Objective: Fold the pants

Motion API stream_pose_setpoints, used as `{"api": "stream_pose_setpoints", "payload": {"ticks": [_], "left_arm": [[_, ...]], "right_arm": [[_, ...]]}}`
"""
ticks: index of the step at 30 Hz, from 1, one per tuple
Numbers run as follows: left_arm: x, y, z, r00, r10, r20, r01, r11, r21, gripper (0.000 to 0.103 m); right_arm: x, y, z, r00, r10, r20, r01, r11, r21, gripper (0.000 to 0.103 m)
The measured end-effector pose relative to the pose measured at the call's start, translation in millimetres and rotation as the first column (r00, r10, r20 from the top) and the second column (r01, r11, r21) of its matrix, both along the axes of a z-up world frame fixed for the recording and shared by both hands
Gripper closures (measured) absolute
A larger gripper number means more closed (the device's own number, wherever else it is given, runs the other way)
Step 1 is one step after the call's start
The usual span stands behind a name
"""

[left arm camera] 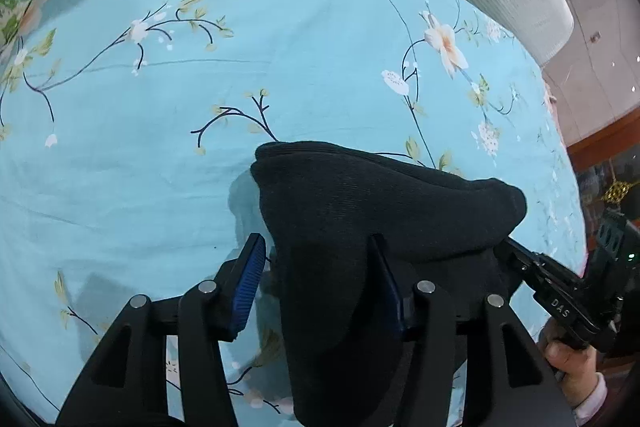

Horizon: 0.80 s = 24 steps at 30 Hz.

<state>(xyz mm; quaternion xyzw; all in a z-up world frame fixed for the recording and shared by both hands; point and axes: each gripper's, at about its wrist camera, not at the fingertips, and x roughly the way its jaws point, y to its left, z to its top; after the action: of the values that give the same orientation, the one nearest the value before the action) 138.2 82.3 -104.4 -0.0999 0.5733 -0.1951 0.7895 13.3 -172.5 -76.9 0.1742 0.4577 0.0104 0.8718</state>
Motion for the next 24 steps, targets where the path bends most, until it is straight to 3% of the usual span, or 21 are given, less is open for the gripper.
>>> {"api": "stream_pose_setpoints", "payload": {"ticks": [1, 3, 5, 11, 14, 17, 24], "left_arm": [[0, 1, 0, 1.000, 0.003, -0.003, -0.003, 1.000, 0.000, 0.047], [-2, 3, 4, 1.000, 0.011, 0.001, -0.011, 1.000, 0.028, 0.041], [-6, 6, 9, 1.000, 0.017, 0.005, -0.017, 0.999, 0.034, 0.043], [-19, 19, 18, 0.999, 0.037, -0.010, -0.037, 0.999, 0.013, 0.039], [-23, 18, 18, 0.999, 0.032, -0.030, -0.032, 0.999, 0.001, 0.036], [-28, 15, 17, 0.999, 0.016, -0.036, -0.016, 1.000, 0.011, 0.030], [-28, 11, -1, 0.999, 0.016, -0.032, -0.013, 0.998, 0.065, 0.028]], "right_arm": [[-1, -3, 0, 1.000, -0.010, 0.001, 0.010, 1.000, 0.009, 0.089], [-6, -13, 1, 0.999, -0.046, 0.000, 0.046, 0.999, 0.016, 0.079], [-12, -23, 2, 0.996, -0.085, -0.007, 0.085, 0.996, 0.038, 0.070], [-27, -43, 22, 0.984, -0.178, 0.028, 0.171, 0.971, 0.165, 0.065], [-23, -33, 35, 0.984, -0.156, 0.080, 0.139, 0.973, 0.184, 0.041], [-8, -18, 35, 0.988, -0.122, 0.093, 0.103, 0.976, 0.190, 0.040], [13, -12, -6, 0.995, -0.096, -0.020, 0.098, 0.988, 0.120, 0.040]]}}
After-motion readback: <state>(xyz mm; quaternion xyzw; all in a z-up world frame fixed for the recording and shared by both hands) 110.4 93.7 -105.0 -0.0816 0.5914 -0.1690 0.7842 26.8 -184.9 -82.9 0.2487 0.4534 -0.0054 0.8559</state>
